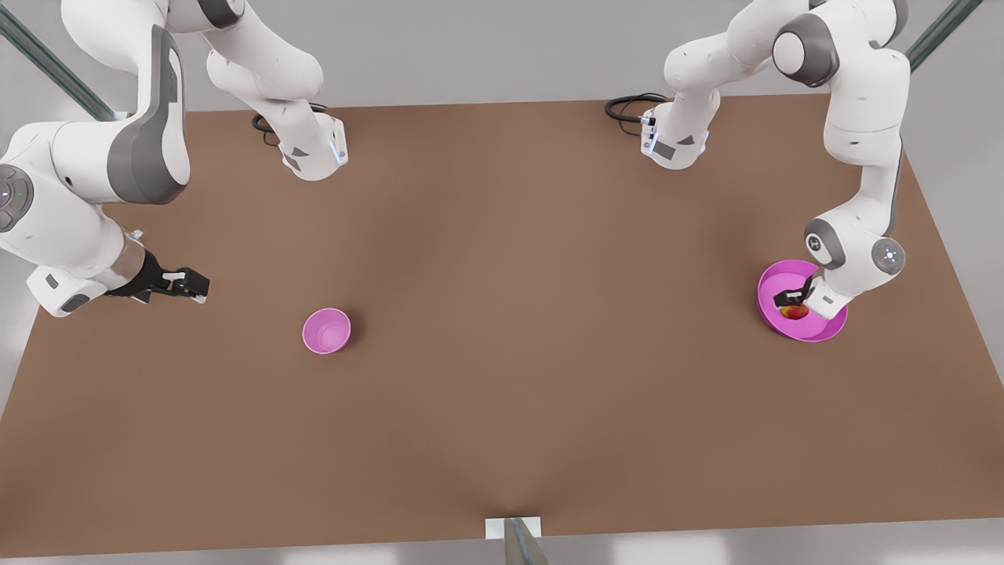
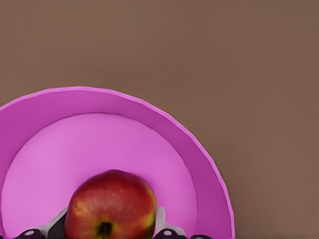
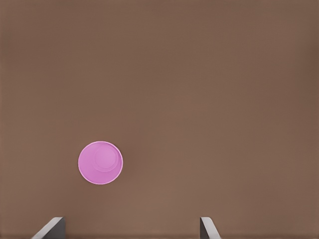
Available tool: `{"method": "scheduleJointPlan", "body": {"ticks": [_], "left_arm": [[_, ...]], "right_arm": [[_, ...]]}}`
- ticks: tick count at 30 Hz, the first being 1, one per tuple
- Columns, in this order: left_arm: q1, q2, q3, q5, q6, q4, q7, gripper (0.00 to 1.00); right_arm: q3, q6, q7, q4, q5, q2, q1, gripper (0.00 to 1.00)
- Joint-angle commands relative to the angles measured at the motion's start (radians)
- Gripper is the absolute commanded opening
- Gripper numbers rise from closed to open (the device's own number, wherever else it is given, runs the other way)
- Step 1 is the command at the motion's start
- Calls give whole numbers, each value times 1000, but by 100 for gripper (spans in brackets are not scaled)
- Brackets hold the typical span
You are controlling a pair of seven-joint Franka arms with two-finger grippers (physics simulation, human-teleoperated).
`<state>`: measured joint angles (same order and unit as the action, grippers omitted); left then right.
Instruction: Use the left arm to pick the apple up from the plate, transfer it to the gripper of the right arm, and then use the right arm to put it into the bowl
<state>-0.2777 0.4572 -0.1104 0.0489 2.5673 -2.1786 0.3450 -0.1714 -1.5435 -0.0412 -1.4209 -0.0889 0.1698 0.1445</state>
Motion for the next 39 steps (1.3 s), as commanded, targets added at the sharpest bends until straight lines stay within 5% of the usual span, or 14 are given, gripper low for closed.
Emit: {"method": "scheduleJointPlan", "body": {"ticks": [1,8,21,26,34,39], "left_arm": [[0,1,0,-1,4,0,42,85],[2,8,0,-1,4,0,42,73],[61,-132,17,-1,-4,5,80,71],[66,-215,250,65,-38,14,123,71],[106,-135,449,821,-104,97,885,66],[235,-11,586,1197,-98,227,1361,65]], "right_arm": [[0,0,0,0,1,-1,0,100],[0,0,-2,0,1,-1,0,100],[-2,0,0,0,1,-1,0,100],[1,0,7,0,1,-1,1,100],[-7,-21,0,5,8,8,-3,100],[-26,-98,-20,20,400,108,-23,100]]}}
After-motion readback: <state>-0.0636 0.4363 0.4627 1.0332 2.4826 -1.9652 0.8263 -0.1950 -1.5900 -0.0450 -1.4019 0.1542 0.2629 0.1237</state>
